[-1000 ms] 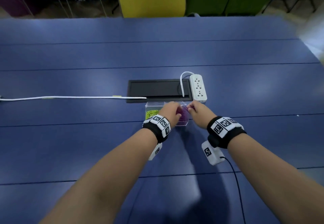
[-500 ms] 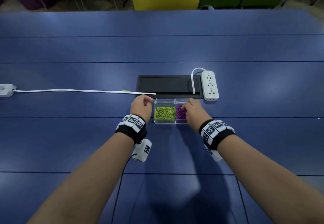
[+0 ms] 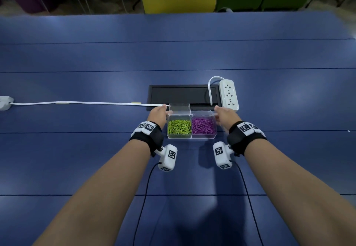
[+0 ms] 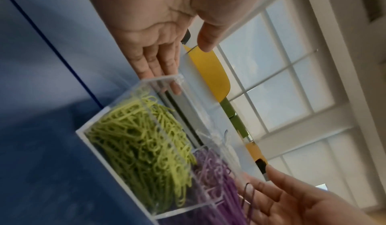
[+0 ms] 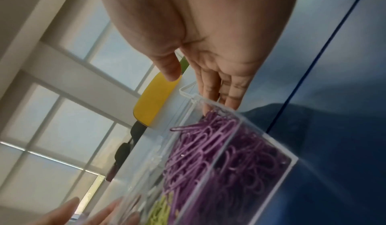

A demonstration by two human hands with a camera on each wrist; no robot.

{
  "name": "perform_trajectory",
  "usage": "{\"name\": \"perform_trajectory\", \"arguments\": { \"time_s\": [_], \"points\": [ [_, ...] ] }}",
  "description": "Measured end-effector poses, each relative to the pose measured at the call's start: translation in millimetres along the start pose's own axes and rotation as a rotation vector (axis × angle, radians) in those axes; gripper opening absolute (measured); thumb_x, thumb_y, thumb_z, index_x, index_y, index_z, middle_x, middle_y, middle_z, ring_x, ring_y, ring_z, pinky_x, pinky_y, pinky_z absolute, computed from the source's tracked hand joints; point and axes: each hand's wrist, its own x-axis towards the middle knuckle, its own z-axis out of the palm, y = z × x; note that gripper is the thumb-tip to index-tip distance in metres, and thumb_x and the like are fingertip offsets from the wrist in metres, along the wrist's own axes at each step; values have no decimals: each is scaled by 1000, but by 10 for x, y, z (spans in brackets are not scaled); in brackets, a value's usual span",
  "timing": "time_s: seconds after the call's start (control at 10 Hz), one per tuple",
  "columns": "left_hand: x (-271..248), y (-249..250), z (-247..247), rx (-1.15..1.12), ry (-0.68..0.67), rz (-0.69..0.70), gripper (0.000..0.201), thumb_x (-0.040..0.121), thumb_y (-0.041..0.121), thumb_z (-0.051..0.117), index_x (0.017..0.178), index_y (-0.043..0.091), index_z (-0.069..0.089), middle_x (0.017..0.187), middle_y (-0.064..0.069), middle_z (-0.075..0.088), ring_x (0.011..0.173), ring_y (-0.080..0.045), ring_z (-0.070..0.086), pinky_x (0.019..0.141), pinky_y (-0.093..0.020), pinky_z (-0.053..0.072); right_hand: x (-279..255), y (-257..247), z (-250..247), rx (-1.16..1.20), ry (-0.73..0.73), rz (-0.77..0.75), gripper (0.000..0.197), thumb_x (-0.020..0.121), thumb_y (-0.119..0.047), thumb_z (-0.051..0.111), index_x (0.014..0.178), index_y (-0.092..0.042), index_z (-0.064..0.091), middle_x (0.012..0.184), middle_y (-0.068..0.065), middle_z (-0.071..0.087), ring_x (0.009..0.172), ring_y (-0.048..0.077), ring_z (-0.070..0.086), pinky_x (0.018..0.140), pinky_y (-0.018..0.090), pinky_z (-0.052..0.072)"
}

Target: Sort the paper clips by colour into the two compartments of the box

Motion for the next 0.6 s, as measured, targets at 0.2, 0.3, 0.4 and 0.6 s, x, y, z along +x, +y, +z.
{"name": "perform_trajectory", "arguments": {
  "time_s": [0.2,0.3,0.4,0.6],
  "points": [
    [-257,126,-68,-71,41,119,34,102,39,30,116,18,52,100,-1,73,100,-15,61,91,-32,43,-201,-105,-55,176,5,-126,28,98,-34,35,111,-17,54,110,1,68,111,20,59,101,39,45],
    [-441,48,-71,45,39,211,39,102,36,28,119,14,56,88,3,73,85,-9,56,79,-26,41,-388,-40,-93,153,39,-223,37,101,-36,31,118,-17,57,94,-8,71,102,11,60,96,32,45],
    [-648,-75,-71,250,2,280,40,102,34,30,112,15,63,85,20,67,94,-1,54,85,-21,35,-574,150,-68,-31,13,-287,41,102,-37,28,114,-17,61,97,-7,72,99,9,60,86,27,39],
    [-800,-299,-141,441,-42,480,36,100,29,37,129,17,54,121,1,66,119,-11,54,103,-24,37,-664,375,-46,-616,46,-535,39,100,-33,29,118,-18,61,129,5,59,133,21,39,110,40,33]
  ]
}}
